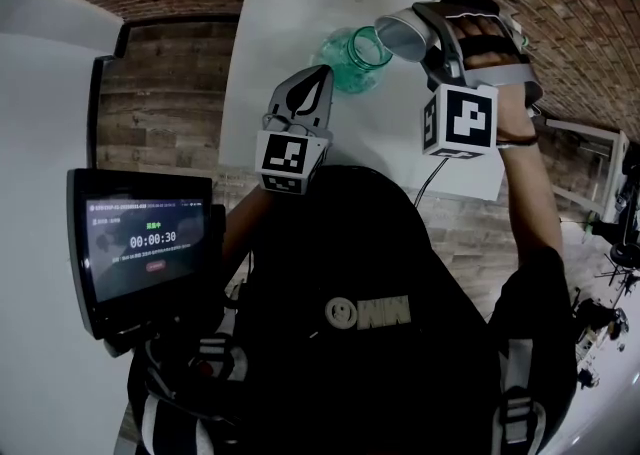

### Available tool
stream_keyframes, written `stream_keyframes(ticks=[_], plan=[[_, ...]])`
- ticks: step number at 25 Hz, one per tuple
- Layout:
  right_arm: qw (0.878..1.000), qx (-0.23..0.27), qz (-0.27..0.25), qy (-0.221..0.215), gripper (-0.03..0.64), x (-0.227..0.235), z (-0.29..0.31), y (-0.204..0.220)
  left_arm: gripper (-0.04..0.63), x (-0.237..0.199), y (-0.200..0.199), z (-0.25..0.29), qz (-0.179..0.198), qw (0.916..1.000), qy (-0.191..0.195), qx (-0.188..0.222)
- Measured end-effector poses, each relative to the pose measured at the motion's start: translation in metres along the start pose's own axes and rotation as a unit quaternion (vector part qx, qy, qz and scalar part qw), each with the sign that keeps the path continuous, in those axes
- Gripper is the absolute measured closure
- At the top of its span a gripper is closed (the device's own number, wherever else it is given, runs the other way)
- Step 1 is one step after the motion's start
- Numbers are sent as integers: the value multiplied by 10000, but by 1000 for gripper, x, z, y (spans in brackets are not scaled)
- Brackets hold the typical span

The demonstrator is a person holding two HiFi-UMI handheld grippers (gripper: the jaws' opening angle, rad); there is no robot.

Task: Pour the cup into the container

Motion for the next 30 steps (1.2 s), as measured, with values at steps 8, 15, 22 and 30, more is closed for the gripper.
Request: stream_keyframes(ticks=[8, 15, 22, 30], plan=[[9999, -11, -97, 49, 360, 2, -1, -1, 598, 0, 1, 0, -19, 10000, 1, -9], [9994, -39, -323, 108, 360, 2, -1, -2, 598, 0, 0, 0, -30, 10000, -6, 5], [9987, -28, -475, 170, 360, 4, -2, -3, 598, 0, -1, 0, -37, 10000, 0, 13], [9989, -46, -442, 161, 360, 4, -3, -4, 598, 1, -1, 1, -37, 10000, 5, 40]])
Point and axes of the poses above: the fingertips, and each gripper's own axes: z forward along the fingers, x to its right, y out of its underside, the point moved 10 cm from there along -z, backward along the fingers, and after that the axes turned 7 degrees about -x, right-handed, at the moved point
